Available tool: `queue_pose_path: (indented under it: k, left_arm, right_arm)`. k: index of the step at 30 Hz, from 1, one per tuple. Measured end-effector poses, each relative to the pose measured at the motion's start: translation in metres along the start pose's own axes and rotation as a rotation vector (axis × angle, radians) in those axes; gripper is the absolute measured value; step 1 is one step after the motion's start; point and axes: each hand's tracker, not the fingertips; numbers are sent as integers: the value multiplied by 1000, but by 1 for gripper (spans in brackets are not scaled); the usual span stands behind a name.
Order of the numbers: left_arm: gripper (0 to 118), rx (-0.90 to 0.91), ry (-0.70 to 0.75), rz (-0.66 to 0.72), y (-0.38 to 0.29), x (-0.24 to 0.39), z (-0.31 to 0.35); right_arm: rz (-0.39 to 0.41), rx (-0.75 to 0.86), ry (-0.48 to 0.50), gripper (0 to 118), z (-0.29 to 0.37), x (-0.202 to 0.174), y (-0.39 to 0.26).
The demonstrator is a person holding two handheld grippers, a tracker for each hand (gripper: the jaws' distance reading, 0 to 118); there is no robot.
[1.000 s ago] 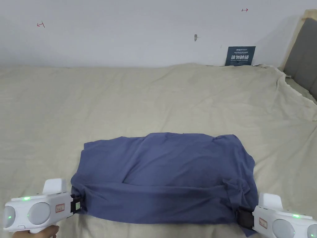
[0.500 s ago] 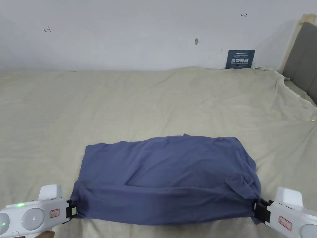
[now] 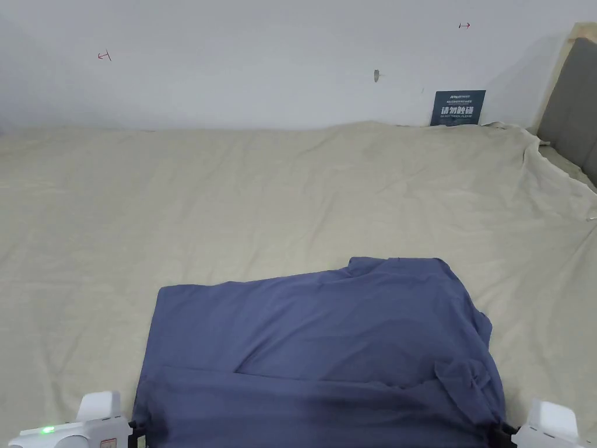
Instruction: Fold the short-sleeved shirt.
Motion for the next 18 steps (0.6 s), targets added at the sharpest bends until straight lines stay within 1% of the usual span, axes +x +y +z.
queue_pose_path:
  k: [4, 6, 7, 8, 9, 10, 11, 12, 13, 14, 15, 17, 18]
  left_arm:
    - [4, -7, 33, -1, -3, 7, -5]
    - [5, -12, 51, -14, -2, 11, -5]
    - [7, -14, 60, -28, -1, 12, -6]
    - [17, -13, 62, -33, -1, 13, -5]
    - [17, -8, 61, -34, 0, 14, -2]
    - [20, 2, 58, -36, 1, 15, 1]
    - [30, 7, 66, -32, 2, 17, 6]
    - [50, 8, 77, -24, 6, 19, 11]
    - [76, 16, 82, -9, 10, 21, 18]
    - [88, 49, 73, 4, 14, 23, 27]
    - [94, 115, 52, 12, 19, 26, 40]
    - [94, 224, 28, 18, 32, 33, 66]
    - [94, 272, 24, 21, 40, 38, 80]
  right_arm:
    - [1, -18, -22, 8, -10, 0, -6]
    - [7, -24, -31, 9, -1, -11, -2]
    - [13, -25, -34, 10, 0, -12, -1]
    - [18, -25, -35, 14, 3, -13, 0]
    - [21, -23, -35, 14, 14, -23, 2]
    - [32, -14, -41, 16, 21, -27, 5]
    - [46, 4, -52, 22, 28, -31, 8]
    - [57, 34, -61, 39, 38, -34, 13]
    - [66, 66, -59, 66, 48, -38, 20]
    - [75, 102, -49, 83, 59, -43, 26]
    - [84, 149, -42, 94, 72, -48, 34]
    - [101, 245, -32, 95, 89, -48, 53]
    - [114, 292, -16, 95, 102, -54, 62]
